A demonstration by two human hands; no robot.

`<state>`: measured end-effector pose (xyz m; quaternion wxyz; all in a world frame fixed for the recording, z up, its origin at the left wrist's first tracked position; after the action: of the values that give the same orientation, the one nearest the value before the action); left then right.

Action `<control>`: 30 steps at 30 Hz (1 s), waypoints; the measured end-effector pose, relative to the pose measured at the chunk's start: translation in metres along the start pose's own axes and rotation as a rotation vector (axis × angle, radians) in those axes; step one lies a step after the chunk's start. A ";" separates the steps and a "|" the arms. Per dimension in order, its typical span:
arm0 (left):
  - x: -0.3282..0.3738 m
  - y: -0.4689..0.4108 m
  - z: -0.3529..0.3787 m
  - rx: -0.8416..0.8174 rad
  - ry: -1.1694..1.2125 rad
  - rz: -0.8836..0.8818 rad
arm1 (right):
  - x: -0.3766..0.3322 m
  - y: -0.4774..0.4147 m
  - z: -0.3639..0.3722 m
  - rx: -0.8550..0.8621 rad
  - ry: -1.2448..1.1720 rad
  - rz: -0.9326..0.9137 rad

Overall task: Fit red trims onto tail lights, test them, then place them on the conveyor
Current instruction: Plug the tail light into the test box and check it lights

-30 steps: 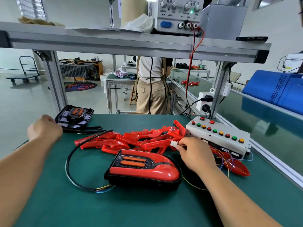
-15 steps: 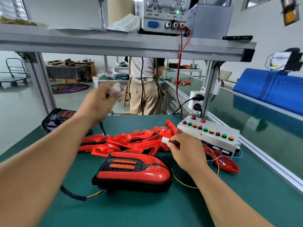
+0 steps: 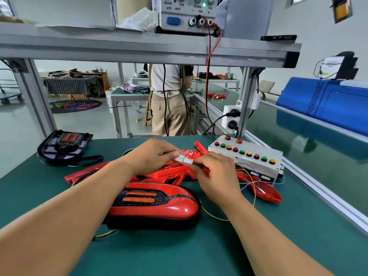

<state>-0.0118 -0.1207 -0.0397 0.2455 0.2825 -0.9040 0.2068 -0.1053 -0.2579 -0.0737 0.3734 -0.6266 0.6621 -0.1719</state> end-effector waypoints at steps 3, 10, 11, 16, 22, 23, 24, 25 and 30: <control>-0.001 -0.001 0.000 -0.014 0.034 -0.051 | -0.001 0.000 -0.001 0.029 0.007 -0.011; -0.001 -0.003 0.004 -0.066 0.029 -0.094 | -0.001 0.001 0.002 -0.008 0.030 -0.016; -0.002 -0.003 0.005 -0.067 0.019 -0.098 | -0.001 0.000 0.004 -0.027 0.036 -0.017; -0.003 -0.002 0.009 -0.071 0.021 -0.096 | -0.004 0.000 0.005 -0.065 0.055 -0.027; -0.004 -0.005 0.009 -0.055 0.040 -0.095 | -0.003 -0.002 0.001 -0.060 0.152 0.001; -0.005 -0.005 0.007 -0.044 0.051 -0.096 | -0.001 -0.002 0.001 -0.067 0.177 0.009; -0.005 -0.004 0.006 -0.038 0.057 -0.100 | 0.000 -0.002 0.000 -0.079 0.182 0.004; -0.005 -0.004 0.005 -0.036 0.059 -0.107 | 0.000 -0.002 0.001 -0.092 0.174 -0.008; -0.002 -0.003 0.006 -0.050 0.075 -0.111 | -0.008 -0.001 0.003 -0.099 0.123 -0.044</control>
<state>-0.0107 -0.1248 -0.0447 0.2975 0.3180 -0.8819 0.1804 -0.1032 -0.2498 -0.0730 0.2969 -0.6470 0.6774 -0.1853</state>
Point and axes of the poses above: each hand's wrist, its own y-axis away from the middle knuckle, its own z-axis out of the palm, x = y × z, the point moved 6 cm from there along -y, towards the middle knuckle, and after that the axes turned 10 degrees about y, right-handed, at the moved point
